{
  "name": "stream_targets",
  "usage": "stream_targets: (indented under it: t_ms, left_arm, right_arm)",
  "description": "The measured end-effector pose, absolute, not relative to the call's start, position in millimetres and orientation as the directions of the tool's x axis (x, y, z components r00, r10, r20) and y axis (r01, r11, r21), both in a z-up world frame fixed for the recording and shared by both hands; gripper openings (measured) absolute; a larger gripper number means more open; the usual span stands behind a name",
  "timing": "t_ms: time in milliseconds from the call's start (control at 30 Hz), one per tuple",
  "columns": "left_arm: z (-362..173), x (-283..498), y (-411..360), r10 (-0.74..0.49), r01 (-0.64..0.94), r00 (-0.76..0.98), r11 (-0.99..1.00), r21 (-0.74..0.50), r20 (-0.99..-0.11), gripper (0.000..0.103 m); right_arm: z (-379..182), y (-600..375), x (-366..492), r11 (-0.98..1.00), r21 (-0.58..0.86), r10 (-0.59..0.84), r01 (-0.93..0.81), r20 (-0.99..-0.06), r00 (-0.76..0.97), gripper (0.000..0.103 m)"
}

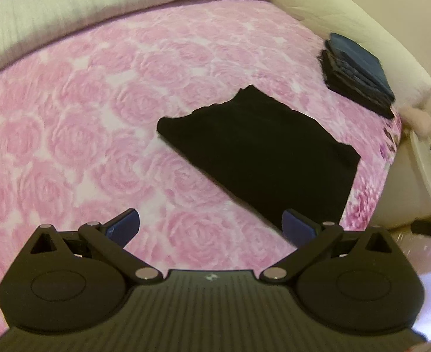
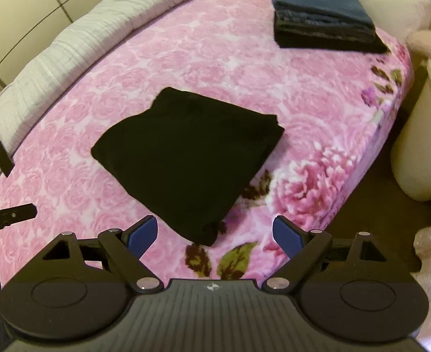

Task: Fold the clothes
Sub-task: 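Lift both grippers away from the folded jacket, then grasp the folded black jacket with both grippers and lift it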

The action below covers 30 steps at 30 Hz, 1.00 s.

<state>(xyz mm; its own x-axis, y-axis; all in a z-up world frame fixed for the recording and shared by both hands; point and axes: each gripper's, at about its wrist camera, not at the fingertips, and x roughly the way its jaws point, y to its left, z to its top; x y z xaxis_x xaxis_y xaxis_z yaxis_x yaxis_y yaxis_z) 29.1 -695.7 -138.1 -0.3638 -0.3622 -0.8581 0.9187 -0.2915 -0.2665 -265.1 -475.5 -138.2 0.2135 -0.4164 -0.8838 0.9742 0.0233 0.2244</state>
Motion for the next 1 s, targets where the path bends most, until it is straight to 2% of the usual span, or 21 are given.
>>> stream_targets:
  t_ms: [267, 433, 733, 833, 867, 933, 1000]
  left_arm:
    - [-175, 23, -733, -0.330, 0.919, -0.394, -0.120, -0.376, -0.858, 0.102]
    - [-214, 7, -763, -0.332, 0.908, -0.403, -0.033, -0.417, -0.853, 0.102]
    - [-270, -10, -808, -0.288, 0.868, -0.474, 0.006, -0.497, -0.832, 0.099]
    - [-285, -13, -822, -0.270, 0.854, -0.498, 0.014, -0.520, -0.824, 0.097]
    - [-290, -14, -826, -0.264, 0.849, -0.505, 0.017, -0.528, -0.821, 0.097]
    - [-301, -16, -836, -0.253, 0.840, -0.521, 0.022, -0.543, -0.816, 0.097]
    - [-311, -18, -845, -0.241, 0.830, -0.536, 0.028, -0.558, -0.809, 0.096]
  right_arm:
    - [-167, -523, -315, -0.044, 0.387, -0.435, 0.921, -0.838, 0.331, 0.088]
    - [-223, -573, -346, -0.079, 0.527, -0.430, 0.846, -0.784, 0.448, 0.088]
    - [-336, -654, -366, -0.028, 0.604, -0.380, 0.797, -0.743, 0.550, 0.088]
    - [-354, -658, -372, -0.004, 0.672, -0.400, 0.740, -0.680, 0.615, 0.100]
    - [-355, -657, -371, 0.000, 0.682, -0.404, 0.731, -0.668, 0.624, 0.101]
    - [-357, -657, -370, -0.008, 0.705, -0.415, 0.709, -0.648, 0.639, 0.101]
    - [-357, -656, -367, -0.030, 0.742, -0.410, 0.670, -0.620, 0.669, 0.089]
